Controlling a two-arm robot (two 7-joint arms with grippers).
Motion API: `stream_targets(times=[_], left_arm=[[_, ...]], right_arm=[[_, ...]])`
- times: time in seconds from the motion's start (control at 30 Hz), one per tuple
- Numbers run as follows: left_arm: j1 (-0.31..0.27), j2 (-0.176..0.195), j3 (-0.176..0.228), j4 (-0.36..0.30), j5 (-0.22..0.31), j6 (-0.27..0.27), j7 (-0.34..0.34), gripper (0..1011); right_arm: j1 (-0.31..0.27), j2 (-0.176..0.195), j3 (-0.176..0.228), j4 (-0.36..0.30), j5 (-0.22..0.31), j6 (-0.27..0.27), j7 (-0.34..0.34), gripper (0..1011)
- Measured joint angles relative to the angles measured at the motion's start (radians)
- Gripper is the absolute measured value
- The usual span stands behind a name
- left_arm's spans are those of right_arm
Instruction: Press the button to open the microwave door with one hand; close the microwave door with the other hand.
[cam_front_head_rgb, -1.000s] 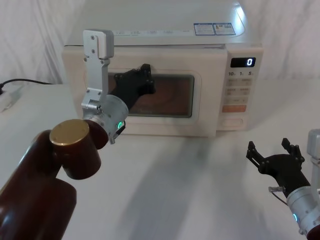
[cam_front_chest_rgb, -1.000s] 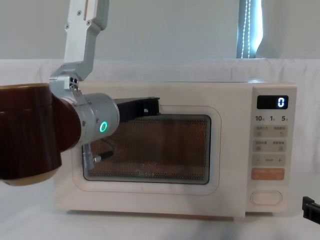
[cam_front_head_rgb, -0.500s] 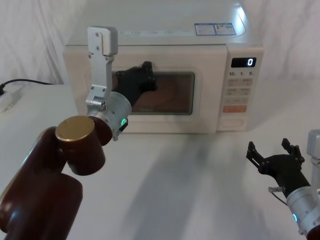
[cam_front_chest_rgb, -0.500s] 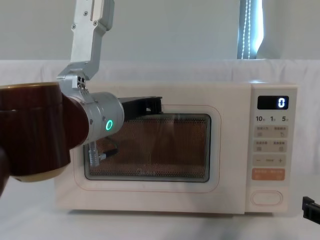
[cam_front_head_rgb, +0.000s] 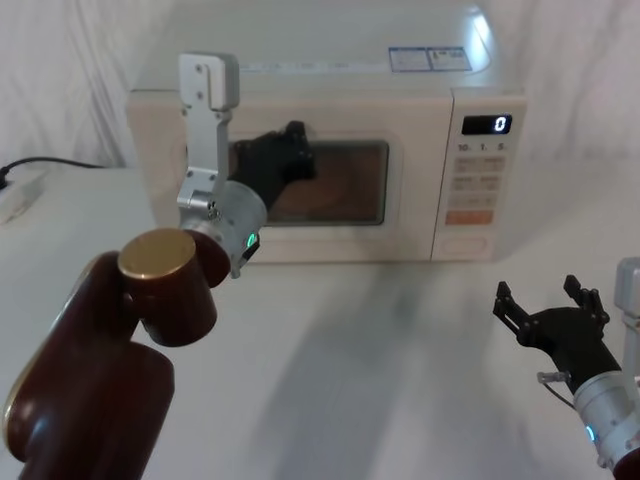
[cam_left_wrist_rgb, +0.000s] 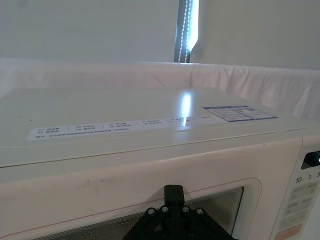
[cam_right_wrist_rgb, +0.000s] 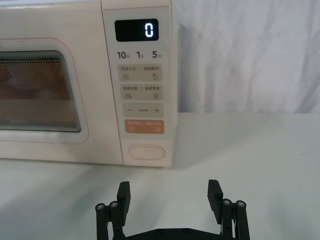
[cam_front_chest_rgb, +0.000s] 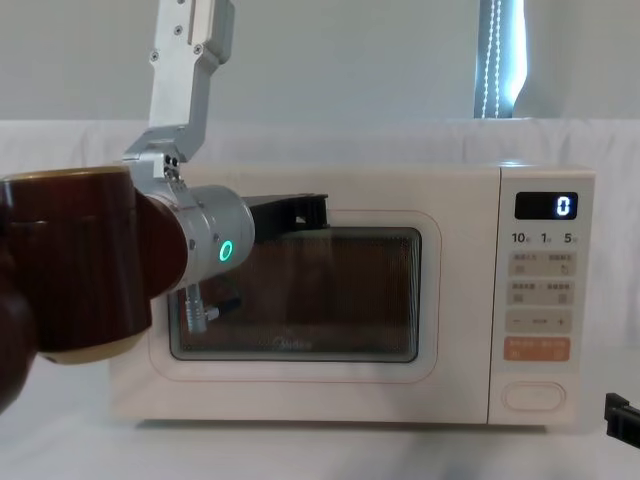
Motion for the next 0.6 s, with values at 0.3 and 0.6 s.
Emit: stream_targets(times=[0.3,0.6], left_arm=[[-0.002,-0.014,-0.012,0.008,0.014,0.004,-0.007,0],[0.055,0.001,-0.025,-0.078,0.008,0.034,-0.027,0]], right_arm=[[0.000,0.000,-0.001,0.000,0.000,0.000,0.000,1002],[0.000,0.000,0.000,0.000,0.000,0.000,0.000,1002]])
